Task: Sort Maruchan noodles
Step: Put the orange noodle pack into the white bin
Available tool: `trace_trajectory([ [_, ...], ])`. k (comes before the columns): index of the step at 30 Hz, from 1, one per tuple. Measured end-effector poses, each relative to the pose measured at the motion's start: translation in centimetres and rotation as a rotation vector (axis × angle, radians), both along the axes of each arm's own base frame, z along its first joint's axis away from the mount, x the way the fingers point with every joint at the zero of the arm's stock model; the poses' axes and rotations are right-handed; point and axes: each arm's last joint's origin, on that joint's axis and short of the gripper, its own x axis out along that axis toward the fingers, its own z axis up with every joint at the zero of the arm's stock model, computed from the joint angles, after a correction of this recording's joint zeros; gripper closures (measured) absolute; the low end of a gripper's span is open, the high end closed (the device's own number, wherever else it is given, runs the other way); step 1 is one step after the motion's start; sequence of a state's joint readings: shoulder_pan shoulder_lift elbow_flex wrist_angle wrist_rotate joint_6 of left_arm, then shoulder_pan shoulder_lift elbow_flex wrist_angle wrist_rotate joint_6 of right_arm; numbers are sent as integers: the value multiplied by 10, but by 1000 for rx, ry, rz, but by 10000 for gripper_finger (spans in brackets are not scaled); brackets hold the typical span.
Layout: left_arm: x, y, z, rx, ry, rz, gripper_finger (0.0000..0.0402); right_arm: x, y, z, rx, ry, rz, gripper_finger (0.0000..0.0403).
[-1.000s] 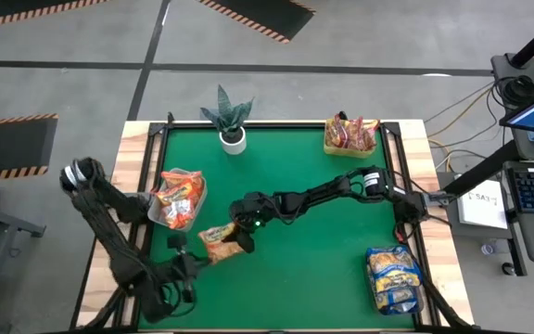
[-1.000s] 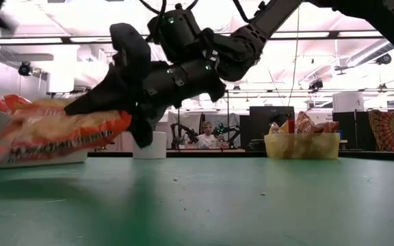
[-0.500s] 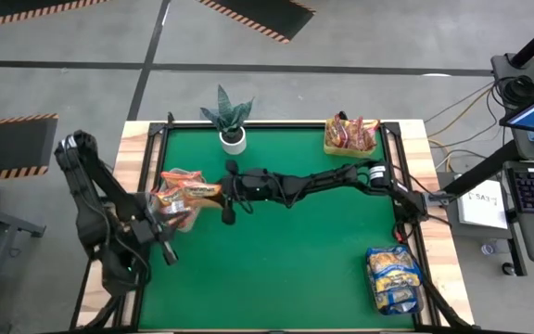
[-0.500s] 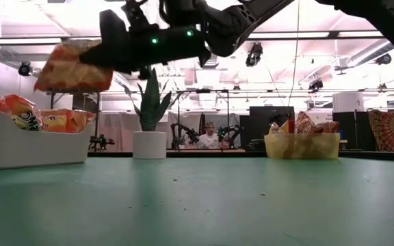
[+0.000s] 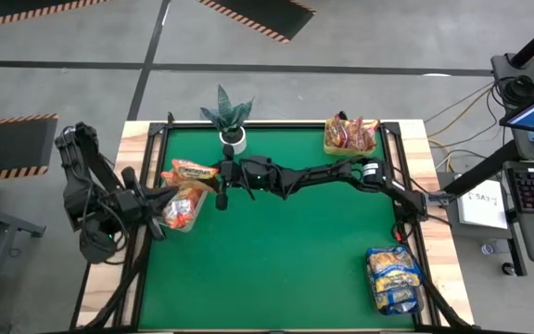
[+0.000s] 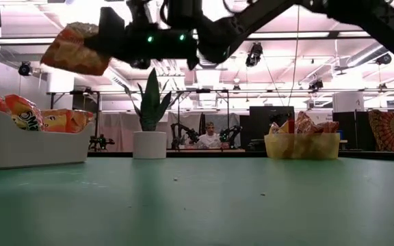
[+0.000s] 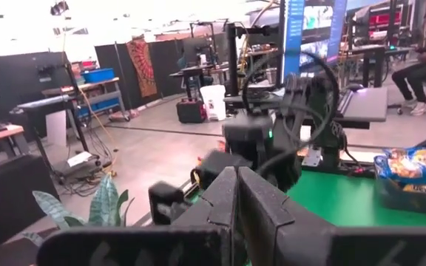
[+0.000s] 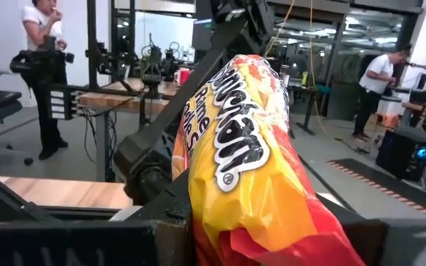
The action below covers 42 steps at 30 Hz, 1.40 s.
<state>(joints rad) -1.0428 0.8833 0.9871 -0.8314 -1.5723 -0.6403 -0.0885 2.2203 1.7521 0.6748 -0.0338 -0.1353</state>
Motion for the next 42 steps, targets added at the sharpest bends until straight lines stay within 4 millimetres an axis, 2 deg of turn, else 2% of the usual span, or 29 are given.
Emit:
trace_trajectory([
  [6, -4, 8, 4, -31, -18, 0, 402, 18, -7, -32, 17, -4, 11, 308],
  [12, -5, 8, 4, -31, -18, 0, 402, 43, -8, -38, 8, -59, 34, 308],
  [17, -4, 8, 4, -29, -17, 0, 402, 56, -12, -50, -2, -5, 64, 308],
  [22, -3, 6, 3, -23, -13, 0, 402, 58, -13, -51, 4, 4, 63, 308],
  [29, -2, 4, 2, -20, -11, 0, 402, 57, -13, -67, 12, 79, 65, 308],
  [42, -1, 3, 1, -15, -7, 3, 402, 57, -13, -70, -22, 119, 61, 310],
])
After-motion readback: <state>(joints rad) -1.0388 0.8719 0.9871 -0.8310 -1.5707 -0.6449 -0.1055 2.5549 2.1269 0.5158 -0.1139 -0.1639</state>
